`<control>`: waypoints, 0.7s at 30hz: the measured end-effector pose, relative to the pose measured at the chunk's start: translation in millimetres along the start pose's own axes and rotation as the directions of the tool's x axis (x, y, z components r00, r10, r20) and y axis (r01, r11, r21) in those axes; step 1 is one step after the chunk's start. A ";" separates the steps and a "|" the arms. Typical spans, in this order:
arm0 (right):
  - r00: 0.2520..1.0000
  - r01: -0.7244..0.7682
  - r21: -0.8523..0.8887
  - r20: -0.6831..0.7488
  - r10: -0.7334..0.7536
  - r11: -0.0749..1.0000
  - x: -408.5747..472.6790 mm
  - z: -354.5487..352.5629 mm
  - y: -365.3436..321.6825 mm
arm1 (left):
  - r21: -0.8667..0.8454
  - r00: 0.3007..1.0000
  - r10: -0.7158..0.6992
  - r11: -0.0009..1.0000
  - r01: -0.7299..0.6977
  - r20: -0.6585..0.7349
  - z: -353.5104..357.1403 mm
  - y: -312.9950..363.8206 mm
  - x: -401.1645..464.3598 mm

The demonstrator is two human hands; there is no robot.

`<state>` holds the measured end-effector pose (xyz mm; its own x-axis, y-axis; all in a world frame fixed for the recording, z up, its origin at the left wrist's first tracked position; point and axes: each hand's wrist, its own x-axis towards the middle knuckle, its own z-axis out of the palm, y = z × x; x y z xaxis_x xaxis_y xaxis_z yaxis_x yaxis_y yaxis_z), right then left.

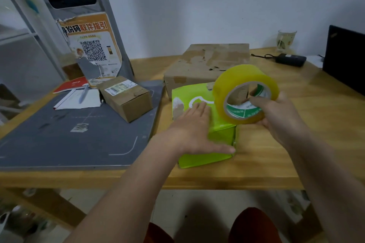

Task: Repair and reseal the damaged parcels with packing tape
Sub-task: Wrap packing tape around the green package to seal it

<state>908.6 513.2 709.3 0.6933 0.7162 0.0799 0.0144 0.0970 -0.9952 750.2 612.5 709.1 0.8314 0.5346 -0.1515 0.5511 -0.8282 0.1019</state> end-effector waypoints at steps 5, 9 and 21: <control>0.994 0.080 -0.100 -0.063 -0.086 0.992 -5.2 19.9 12.5 | -0.016 0.992 0.028 0.999 -0.030 -0.121 3.2 9.6 13.6; 0.989 0.122 -0.140 -0.071 -0.133 0.983 -4.2 21.7 14.4 | 0.034 0.868 -0.078 0.994 0.108 -0.490 29.4 11.6 -22.1; 0.994 0.069 -0.132 -0.077 -0.079 0.989 -6.3 16.5 14.7 | 0.061 0.685 -0.007 0.995 0.075 -0.729 42.5 23.3 -15.7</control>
<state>892.6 521.6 695.1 0.7434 0.6509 0.1540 0.1567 0.0543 -0.9862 747.0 577.6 672.1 0.6175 0.4942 0.6119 0.6064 -0.7946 0.0298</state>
